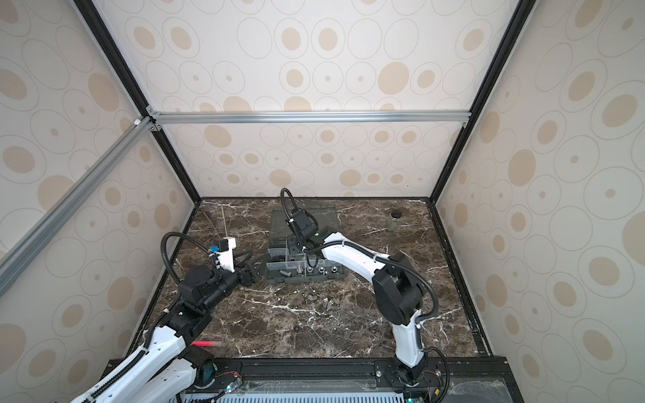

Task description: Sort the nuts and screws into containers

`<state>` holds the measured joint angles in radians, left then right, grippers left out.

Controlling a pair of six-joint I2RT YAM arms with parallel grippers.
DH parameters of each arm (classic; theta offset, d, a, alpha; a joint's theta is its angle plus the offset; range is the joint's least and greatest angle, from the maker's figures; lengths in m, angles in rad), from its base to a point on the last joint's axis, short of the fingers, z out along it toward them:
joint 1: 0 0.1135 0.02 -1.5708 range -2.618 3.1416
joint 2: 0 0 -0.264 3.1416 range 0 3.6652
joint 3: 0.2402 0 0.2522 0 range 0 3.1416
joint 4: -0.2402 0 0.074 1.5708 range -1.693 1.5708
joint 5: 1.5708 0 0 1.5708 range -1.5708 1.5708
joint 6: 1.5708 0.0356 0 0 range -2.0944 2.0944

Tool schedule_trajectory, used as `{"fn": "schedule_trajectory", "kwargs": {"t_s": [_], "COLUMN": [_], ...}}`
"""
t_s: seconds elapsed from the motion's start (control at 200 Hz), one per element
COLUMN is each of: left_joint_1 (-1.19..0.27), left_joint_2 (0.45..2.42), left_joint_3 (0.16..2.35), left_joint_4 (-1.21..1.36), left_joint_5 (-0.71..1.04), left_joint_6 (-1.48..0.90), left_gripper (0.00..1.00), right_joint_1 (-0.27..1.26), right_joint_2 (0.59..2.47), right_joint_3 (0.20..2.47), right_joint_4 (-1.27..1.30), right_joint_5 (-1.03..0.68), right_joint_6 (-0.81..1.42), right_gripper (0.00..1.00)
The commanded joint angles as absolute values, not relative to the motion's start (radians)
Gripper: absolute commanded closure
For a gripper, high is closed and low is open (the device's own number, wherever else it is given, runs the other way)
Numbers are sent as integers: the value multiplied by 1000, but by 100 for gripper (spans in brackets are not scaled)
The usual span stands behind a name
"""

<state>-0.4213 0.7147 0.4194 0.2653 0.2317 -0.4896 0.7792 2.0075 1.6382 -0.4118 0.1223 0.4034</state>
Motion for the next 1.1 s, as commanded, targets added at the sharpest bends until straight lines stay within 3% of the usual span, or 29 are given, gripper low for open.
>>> {"fn": "schedule_trajectory", "kwargs": {"t_s": [0.0, 0.145, 0.26, 0.56, 1.095], "left_joint_1": [-414, -413, -412, -413, -413], "left_joint_2": [685, 665, 662, 666, 737], "left_joint_3": [410, 398, 398, 397, 399], "left_joint_4": [232, 219, 212, 217, 253], "left_joint_5": [217, 208, 204, 199, 233], "left_joint_6": [-513, -518, -517, -526, -555], "left_gripper": [26, 25, 25, 24, 24], "right_joint_1": [779, 779, 778, 772, 772], "right_joint_2": [2057, 2067, 2042, 1893, 1535], "right_joint_3": [1675, 1675, 1702, 1782, 1220], "right_joint_4": [-446, -443, -440, -497, -389], "right_joint_5": [99, 103, 106, 172, 198], "right_joint_6": [413, 440, 407, 304, 437], "right_gripper": [78, 58, 51, 50, 50]}}
